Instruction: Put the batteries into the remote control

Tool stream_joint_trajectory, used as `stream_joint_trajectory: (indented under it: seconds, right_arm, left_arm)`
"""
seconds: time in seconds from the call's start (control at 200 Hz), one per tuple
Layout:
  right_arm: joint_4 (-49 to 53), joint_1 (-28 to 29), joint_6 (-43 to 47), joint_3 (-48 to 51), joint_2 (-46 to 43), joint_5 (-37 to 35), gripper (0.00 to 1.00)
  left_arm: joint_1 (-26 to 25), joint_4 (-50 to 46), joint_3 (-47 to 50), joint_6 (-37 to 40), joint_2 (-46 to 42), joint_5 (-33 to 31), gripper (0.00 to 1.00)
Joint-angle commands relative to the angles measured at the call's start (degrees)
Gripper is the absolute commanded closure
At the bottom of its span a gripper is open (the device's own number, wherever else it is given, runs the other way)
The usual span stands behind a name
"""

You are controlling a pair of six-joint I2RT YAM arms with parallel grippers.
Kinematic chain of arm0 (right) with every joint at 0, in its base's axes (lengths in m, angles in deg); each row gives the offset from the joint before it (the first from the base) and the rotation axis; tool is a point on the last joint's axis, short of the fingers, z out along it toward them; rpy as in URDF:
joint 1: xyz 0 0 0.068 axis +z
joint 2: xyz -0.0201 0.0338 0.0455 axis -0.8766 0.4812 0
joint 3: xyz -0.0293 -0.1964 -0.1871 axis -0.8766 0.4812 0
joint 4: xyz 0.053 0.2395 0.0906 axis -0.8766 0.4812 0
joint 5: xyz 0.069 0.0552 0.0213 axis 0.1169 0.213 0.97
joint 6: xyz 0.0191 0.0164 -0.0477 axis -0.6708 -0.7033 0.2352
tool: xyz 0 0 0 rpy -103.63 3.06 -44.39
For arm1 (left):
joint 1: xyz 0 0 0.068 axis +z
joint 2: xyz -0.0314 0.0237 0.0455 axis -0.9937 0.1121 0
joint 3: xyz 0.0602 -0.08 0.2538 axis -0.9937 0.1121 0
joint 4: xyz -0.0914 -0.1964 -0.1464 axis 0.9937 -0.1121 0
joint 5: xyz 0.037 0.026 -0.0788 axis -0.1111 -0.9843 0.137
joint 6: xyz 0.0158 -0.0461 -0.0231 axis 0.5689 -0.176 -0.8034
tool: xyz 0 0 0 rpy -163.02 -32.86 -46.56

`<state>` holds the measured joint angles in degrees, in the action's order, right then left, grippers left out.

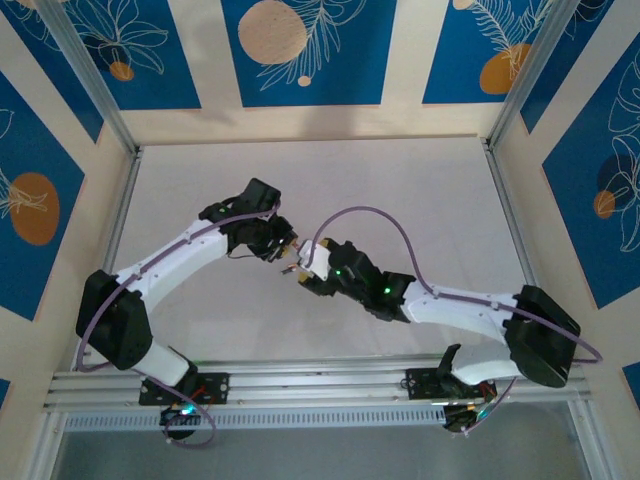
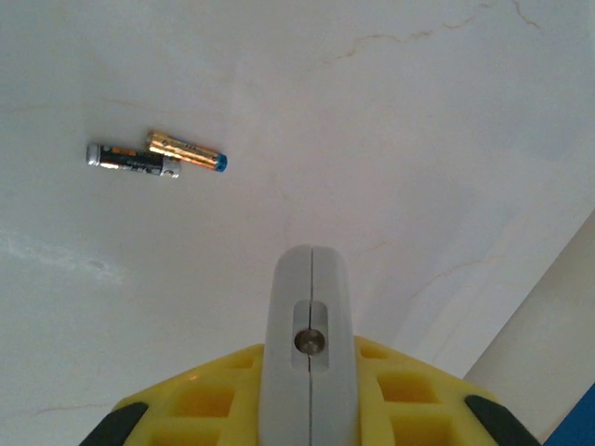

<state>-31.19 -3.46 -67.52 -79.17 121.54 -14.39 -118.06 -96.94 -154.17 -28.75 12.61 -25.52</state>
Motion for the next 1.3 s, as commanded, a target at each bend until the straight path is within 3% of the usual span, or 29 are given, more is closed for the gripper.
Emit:
stream_joint_trajectory:
  seconds: [0.0, 0.085, 0.16, 0.215, 0.305, 0.38, 0.435, 0.515, 0.59, 0.72, 0.88, 1.005, 1.12, 1.295]
  right_arm:
    - [-8.15, 0.55, 3.86, -1.73, 3.5, -4.54, 0.43]
    - [-9.5, 0.41, 3.63, -2.57, 5.72, -5.89, 0.64]
    - [-6.75, -0.15, 1.83, -3.81, 5.64, -4.32, 0.76]
    - [-2.18, -1.5, -1.12, -5.47, 4.54, -1.85, 0.82]
    - [9.79, -6.7, -8.06, -9.86, 1.87, 9.55, 0.87]
    - [22.7, -14.76, -11.87, -14.93, 1.67, 30.07, 0.87]
    - [33.11, -19.96, -12.28, -19.57, 3.55, 42.78, 0.87]
    - [46.31, -24.45, -9.77, -25.88, 7.53, 55.57, 0.86]
    - [56.22, -26.02, -7.05, -30.57, 11.61, 60.9, 0.85]
    - [58.7, -24.62, -8.07, -31.19, 15.81, 58.23, 0.85]
    - [60.13, -23.94, -11.57, -29.88, 23.01, 56.13, 0.86]
    - [57.18, -24.34, -13.96, -26.97, 27.38, 52.44, 0.84]
    - [55.25, -25.88, -15.61, -25.86, 29.46, 47.21, 0.74]
    - [53.64, -26.62, -16.34, -25.95, 28.72, 39.08, 0.49]
  left_arm:
    - [0.4, -2.21, -0.59, -5.15, -0.53, 0.44, 0.99]
    - [0.48, -1.98, -0.36, -5.22, -1.06, 0.43, 0.98]
    - [0.84, 0.72, 0.91, -4.71, -1.91, 1.31, 0.93]
    - [1.25, 5.54, 3.28, -4.04, -3.32, 1.87, 0.76]
    - [2.74, 19.97, 8.58, 4.1, -8.12, -0.8, 0.38]
    - [4.17, 27.49, 11.07, 20.48, -13.92, -6.7, 0.2]
    - [4.25, 32.22, 13.19, 35.65, -18.68, -10.12, 0.14]
    - [4.18, 39.94, 17.97, 57.22, -24.58, -8.28, 0.11]
    - [4.18, 42.04, 22.47, 74.13, -28.84, -3.08, 0.11]
    - [4.18, 34.24, 23.76, 89.29, -31.62, 3.15, 0.08]
    - [3.73, 28.43, 24.29, 97.15, -32.04, 11.52, 0.02]
    - [3.12, 28.9, 26.01, 101.3, -31.82, 13.72, 0.0]
    - [3.03, 31.26, 27.34, 102.26, -31.23, 15.66, 0.0]
    - [1.79, 29.11, 26.77, 105.29, -27.6, 17.47, 0.0]
